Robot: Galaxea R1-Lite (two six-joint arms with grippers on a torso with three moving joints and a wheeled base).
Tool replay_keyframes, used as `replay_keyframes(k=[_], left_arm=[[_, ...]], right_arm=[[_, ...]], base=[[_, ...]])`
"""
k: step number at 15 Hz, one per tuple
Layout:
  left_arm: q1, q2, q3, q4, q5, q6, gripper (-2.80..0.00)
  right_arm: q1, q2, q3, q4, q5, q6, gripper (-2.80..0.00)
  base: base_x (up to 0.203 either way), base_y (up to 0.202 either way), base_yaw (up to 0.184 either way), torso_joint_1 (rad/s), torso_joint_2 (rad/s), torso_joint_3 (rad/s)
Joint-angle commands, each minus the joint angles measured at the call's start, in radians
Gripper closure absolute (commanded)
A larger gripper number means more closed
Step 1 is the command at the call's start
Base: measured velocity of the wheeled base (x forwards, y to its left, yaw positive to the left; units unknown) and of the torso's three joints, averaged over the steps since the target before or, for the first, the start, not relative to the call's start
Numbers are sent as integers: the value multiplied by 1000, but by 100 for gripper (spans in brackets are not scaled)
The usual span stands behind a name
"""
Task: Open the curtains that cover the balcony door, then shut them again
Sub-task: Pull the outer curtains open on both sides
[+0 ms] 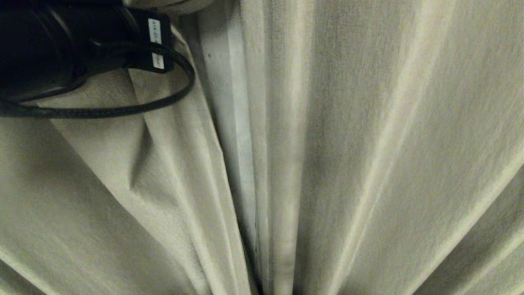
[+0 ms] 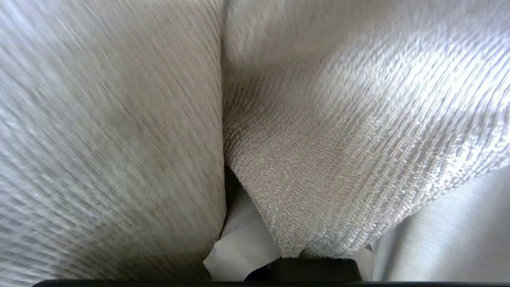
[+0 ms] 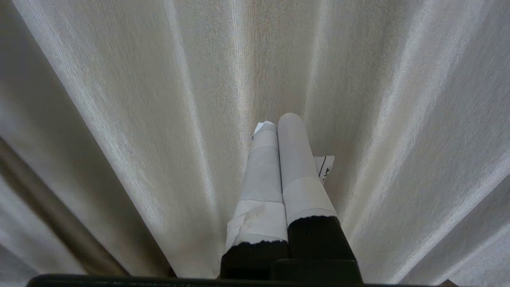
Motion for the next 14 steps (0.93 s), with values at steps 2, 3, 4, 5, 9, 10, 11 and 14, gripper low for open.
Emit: replay_keyframes(k=[2, 3, 4, 5, 9, 10, 11, 14], left_arm=[[35, -48, 25, -4, 3, 6, 0], [38, -62, 38, -5, 1, 8, 0], [38, -76, 52, -7, 0, 8, 0], [39, -90, 67, -9, -1, 6, 0], [41, -155, 146, -9, 1, 6, 0], [41, -171, 162, -9, 1, 5, 0], [43, -187, 176, -9, 1, 3, 0], [44, -215, 196, -11, 2, 1, 0]], right_arm=[[0, 0, 0, 0, 0, 0, 0], [0, 0, 0, 0, 0, 0, 0], [0, 0, 0, 0, 0, 0, 0], [0, 0, 0, 0, 0, 0, 0], [0, 0, 0, 0, 0, 0, 0], [0, 0, 0, 0, 0, 0, 0], [0, 0, 0, 0, 0, 0, 0], [0, 0, 0, 0, 0, 0, 0]], base=[[0, 0, 0, 0, 0, 0], [0, 0, 0, 0, 0, 0], [0, 0, 0, 0, 0, 0], [0, 0, 0, 0, 0, 0], [0, 0, 0, 0, 0, 0], [0, 0, 0, 0, 0, 0], [0, 0, 0, 0, 0, 0], [0, 0, 0, 0, 0, 0]])
